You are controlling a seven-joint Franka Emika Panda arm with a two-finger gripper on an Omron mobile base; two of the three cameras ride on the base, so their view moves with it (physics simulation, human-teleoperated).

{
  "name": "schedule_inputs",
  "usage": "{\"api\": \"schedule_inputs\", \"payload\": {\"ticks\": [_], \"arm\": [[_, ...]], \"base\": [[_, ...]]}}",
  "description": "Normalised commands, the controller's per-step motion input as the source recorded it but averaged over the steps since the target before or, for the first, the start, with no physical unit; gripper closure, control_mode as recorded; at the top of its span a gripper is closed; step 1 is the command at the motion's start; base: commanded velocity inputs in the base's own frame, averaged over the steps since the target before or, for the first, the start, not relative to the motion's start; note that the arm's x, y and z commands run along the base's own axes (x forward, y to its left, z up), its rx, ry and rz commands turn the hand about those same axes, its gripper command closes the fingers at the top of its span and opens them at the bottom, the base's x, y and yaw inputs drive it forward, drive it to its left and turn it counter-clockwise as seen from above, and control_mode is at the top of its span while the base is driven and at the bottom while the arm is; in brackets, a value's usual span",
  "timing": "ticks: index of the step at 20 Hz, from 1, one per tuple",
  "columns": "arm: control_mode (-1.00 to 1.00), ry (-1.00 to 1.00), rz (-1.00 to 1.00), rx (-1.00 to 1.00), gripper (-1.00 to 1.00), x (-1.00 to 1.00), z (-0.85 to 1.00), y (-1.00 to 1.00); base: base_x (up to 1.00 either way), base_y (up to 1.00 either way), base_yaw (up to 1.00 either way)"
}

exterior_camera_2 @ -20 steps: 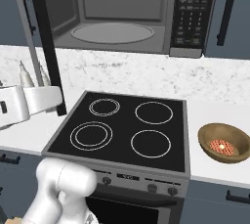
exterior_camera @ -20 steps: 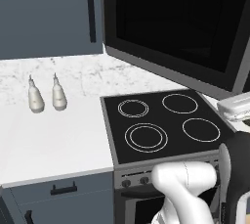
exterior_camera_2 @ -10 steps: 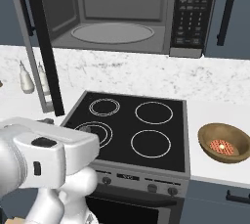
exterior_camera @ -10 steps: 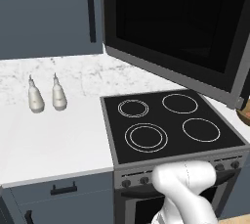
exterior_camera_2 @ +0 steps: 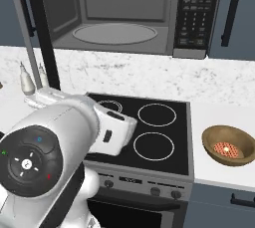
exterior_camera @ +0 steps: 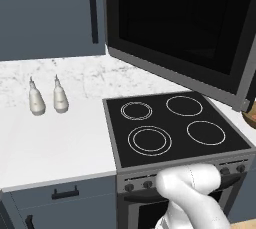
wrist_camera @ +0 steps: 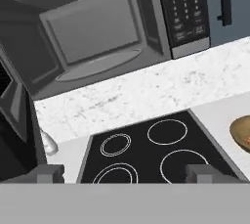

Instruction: Open the microwave, place the bowl with waffle inside the microwave, then close the microwave door and turn it on.

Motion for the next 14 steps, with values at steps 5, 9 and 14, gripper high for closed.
{"api": "schedule_inputs", "payload": {"ticks": [5,9,14], "arm": [[-1.0,0.05,0.26,0.54,-1.0,0.73,-0.06,0.0],[-1.0,0.24,0.22,0.57,-1.0,0.67,0.0,0.0],[-1.0,0.29,0.09,0.49,-1.0,0.66,0.0,0.01]], "base": [[0.0,0.0,0.0],[0.0,0.0,0.0],[0.0,0.0,0.0]]}}
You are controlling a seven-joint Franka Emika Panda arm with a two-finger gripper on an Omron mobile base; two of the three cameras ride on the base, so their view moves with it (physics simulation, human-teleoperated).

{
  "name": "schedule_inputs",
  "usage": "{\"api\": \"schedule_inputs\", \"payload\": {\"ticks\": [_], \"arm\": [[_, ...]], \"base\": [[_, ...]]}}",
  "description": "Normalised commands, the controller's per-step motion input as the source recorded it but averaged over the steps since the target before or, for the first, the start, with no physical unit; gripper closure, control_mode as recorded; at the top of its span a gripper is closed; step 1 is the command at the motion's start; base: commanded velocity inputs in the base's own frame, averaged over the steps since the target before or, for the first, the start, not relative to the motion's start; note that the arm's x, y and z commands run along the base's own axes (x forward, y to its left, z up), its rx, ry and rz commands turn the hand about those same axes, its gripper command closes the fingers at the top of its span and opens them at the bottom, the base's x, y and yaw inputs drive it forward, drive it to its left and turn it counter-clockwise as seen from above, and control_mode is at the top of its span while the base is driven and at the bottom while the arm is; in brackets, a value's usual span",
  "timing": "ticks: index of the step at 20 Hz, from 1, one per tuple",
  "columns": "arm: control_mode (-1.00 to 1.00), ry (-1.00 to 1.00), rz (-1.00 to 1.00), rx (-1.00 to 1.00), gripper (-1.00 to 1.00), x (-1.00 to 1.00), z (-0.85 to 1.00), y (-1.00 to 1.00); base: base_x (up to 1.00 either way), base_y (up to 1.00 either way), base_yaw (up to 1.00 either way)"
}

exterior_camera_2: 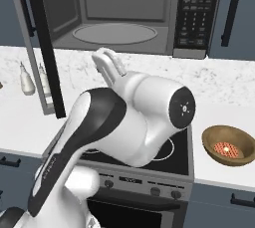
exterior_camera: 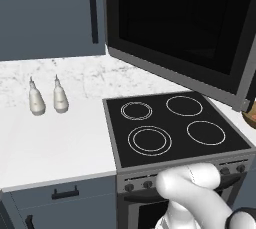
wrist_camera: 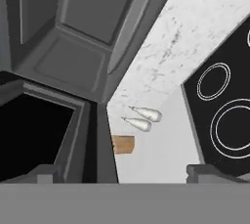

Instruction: Open the microwave, place the bowl with waffle inside the microwave, then close the microwave door and turn it on.

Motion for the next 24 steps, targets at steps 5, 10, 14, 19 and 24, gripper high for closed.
{"api": "schedule_inputs", "payload": {"ticks": [5,10,14,19,24], "arm": [[-1.0,0.3,0.05,0.4,-1.0,0.76,-0.03,0.06],[-1.0,0.31,0.15,0.31,-1.0,0.66,-0.1,0.27],[-1.0,0.21,0.19,0.28,-1.0,0.13,-0.01,0.31],[-1.0,0.17,0.2,0.26,-1.0,0.0,0.0,0.38],[-1.0,0.08,0.19,0.16,-1.0,-0.01,0.0,0.64]], "base": [[0.0,0.0,0.0],[0.0,0.0,0.0],[0.0,0.0,0.0],[0.0,0.0,0.0],[0.0,0.0,0.0]]}}
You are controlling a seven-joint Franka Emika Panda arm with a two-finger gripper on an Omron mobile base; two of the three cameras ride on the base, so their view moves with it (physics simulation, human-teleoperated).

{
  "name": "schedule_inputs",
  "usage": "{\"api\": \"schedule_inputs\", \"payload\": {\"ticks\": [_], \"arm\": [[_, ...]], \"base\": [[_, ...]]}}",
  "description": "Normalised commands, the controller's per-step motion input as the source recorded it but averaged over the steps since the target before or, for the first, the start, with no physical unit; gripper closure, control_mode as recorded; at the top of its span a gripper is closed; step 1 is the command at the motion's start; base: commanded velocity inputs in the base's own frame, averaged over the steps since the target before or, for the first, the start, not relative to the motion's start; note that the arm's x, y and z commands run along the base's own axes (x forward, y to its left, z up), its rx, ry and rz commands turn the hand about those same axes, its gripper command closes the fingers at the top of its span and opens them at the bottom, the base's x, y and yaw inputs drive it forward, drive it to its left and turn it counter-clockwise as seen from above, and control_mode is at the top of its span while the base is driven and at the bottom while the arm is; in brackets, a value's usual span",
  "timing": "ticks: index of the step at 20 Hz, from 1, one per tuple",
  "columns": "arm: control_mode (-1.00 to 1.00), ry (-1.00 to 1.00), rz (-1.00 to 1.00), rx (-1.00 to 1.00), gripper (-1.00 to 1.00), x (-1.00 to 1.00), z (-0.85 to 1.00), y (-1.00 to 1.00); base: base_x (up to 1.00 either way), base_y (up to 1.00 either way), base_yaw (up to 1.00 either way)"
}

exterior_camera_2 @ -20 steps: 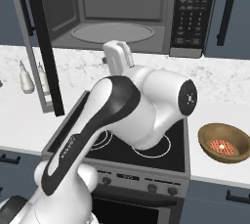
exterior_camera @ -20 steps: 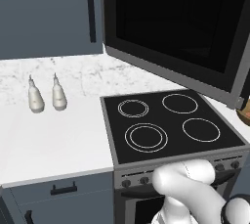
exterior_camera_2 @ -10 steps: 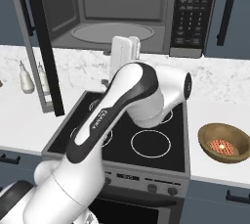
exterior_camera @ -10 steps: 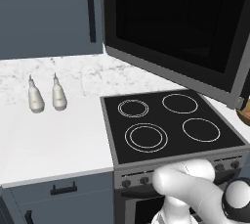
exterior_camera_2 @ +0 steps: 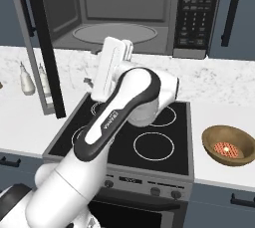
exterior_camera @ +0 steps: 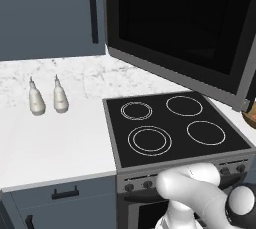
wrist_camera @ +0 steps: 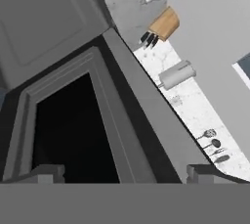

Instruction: Open the microwave, place the bowl with waffle inside the microwave, then close the microwave door and turn it on.

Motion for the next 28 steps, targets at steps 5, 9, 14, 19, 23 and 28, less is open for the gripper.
{"api": "schedule_inputs", "payload": {"ticks": [5,9,14,19,23,28], "arm": [[-1.0,0.0,0.2,0.06,-1.0,-0.34,0.0,0.76],[-1.0,0.0,0.18,0.03,-1.0,-0.45,0.01,0.74],[-1.0,0.0,0.16,0.04,-1.0,-0.44,0.1,0.77],[-1.0,0.0,0.11,0.01,-1.0,-0.32,0.08,0.84],[-1.0,-0.01,0.01,0.0,-1.0,-0.41,0.13,0.96],[-1.0,-0.01,0.0,-0.03,-1.0,-0.45,0.1,1.0]], "base": [[0.0,0.0,0.0],[0.0,0.0,0.0],[0.0,0.0,0.0],[0.0,0.0,0.0],[0.0,0.0,0.0],[0.0,0.0,0.0]]}}
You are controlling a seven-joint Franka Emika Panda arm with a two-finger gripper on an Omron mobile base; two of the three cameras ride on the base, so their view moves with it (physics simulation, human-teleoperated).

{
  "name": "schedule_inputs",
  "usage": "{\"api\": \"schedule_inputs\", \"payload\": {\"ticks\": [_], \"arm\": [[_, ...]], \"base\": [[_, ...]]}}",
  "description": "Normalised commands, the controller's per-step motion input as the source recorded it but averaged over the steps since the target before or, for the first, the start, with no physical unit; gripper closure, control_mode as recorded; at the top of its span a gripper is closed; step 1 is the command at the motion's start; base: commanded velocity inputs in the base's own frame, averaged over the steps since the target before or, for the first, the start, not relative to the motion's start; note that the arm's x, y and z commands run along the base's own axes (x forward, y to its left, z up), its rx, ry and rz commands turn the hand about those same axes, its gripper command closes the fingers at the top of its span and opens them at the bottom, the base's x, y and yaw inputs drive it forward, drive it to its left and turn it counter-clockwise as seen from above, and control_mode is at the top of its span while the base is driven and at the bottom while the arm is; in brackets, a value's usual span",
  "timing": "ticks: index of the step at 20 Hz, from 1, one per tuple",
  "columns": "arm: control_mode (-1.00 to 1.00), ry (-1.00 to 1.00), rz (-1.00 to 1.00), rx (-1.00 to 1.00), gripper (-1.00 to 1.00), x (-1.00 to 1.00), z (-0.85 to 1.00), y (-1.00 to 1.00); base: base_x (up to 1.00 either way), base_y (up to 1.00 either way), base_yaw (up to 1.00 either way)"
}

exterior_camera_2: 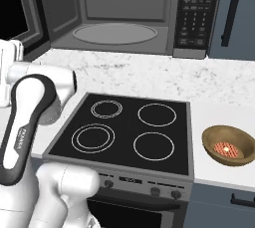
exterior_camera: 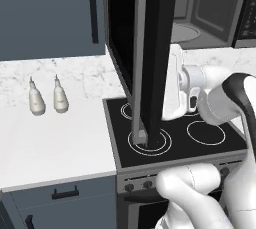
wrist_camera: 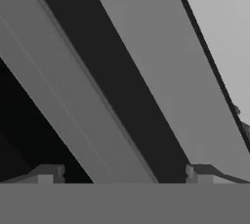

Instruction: Open the microwave, place the bowl with waffle inside the microwave, then close the microwave door and turn it on.

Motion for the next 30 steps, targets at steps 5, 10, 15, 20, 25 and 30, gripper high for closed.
{"api": "schedule_inputs", "payload": {"ticks": [5,10,15,20,25,30], "arm": [[-1.0,-0.02,-0.09,-0.11,-1.0,-0.67,0.0,0.48],[-1.0,0.0,-0.42,-0.28,-1.0,-0.55,-0.06,-0.74],[-1.0,0.0,-0.4,-0.31,-1.0,-0.05,0.0,-1.0],[-1.0,0.0,-0.42,-0.36,-1.0,0.01,-0.07,-1.0],[-1.0,0.01,-0.29,-0.37,-1.0,0.13,-0.19,-1.0],[-1.0,0.02,-0.16,-0.32,-1.0,0.17,-0.52,-1.0]], "base": [[0.0,0.0,0.0],[0.0,0.0,0.0],[0.0,0.0,0.0],[0.0,0.0,0.0],[0.0,0.0,0.0],[0.0,0.0,0.0]]}}
